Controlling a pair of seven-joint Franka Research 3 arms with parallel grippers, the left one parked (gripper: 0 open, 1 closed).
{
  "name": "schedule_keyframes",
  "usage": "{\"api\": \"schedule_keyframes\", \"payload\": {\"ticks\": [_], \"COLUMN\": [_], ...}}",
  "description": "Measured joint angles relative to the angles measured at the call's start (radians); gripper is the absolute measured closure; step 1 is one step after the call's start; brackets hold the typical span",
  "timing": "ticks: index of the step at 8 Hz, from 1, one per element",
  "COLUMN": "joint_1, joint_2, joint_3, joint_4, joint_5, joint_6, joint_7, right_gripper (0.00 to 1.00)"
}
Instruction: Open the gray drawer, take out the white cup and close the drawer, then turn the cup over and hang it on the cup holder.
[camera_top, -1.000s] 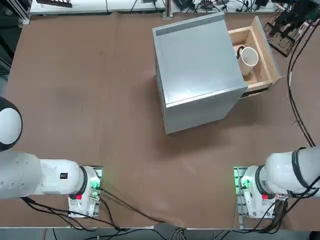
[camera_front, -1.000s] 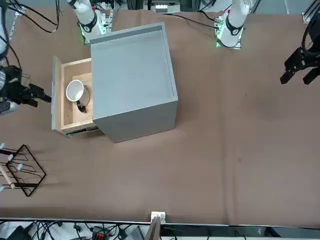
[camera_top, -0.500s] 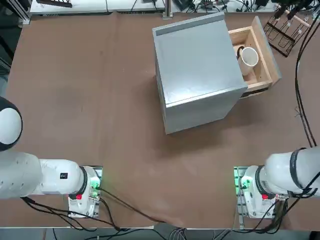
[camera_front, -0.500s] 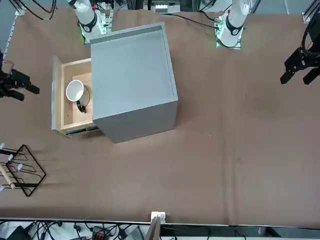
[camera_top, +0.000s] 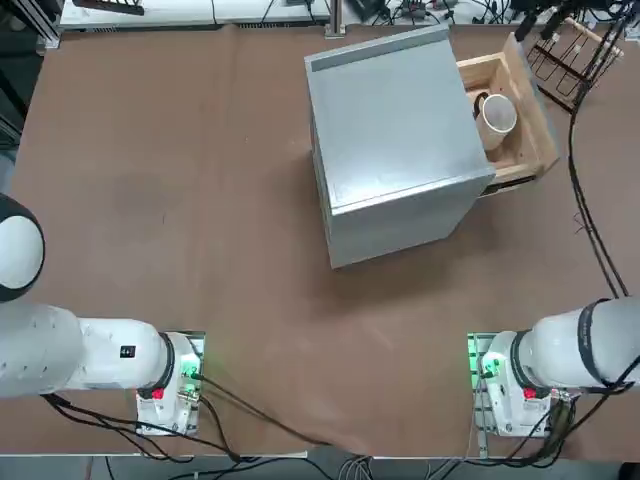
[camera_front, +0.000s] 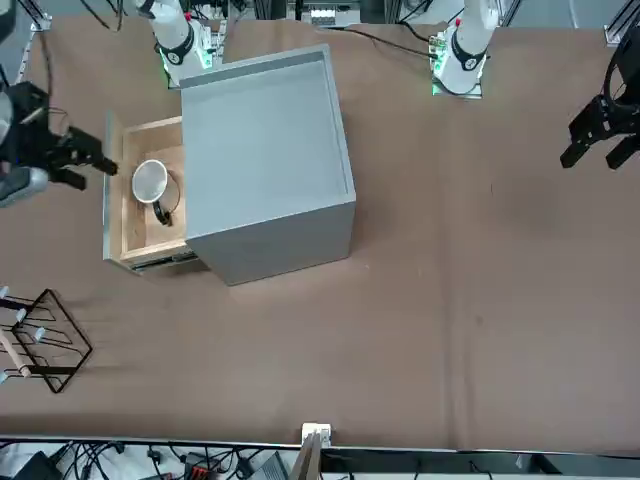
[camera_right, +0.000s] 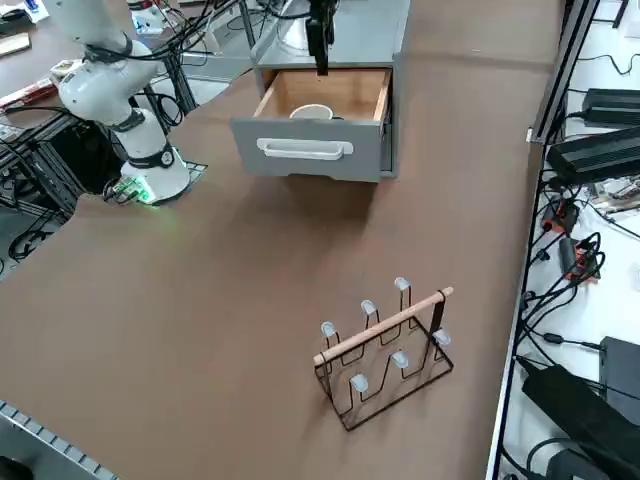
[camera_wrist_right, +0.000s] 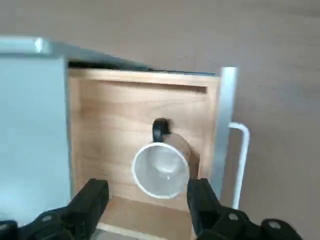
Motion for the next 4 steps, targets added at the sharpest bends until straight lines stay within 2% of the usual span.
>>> {"api": "schedule_keyframes", "payload": {"ticks": [3,4], "joint_1": [0.061,0.081], "joint_2": [-0.049,-0.071], "joint_3": [0.0,0.0], "joint_4": [-0.097,-0.151], "joint_5": [-0.065,-0.075], "joint_6": [0.032,0.085], "joint_7": [-0.161,-0.196], "right_gripper": [0.06,0.06]}}
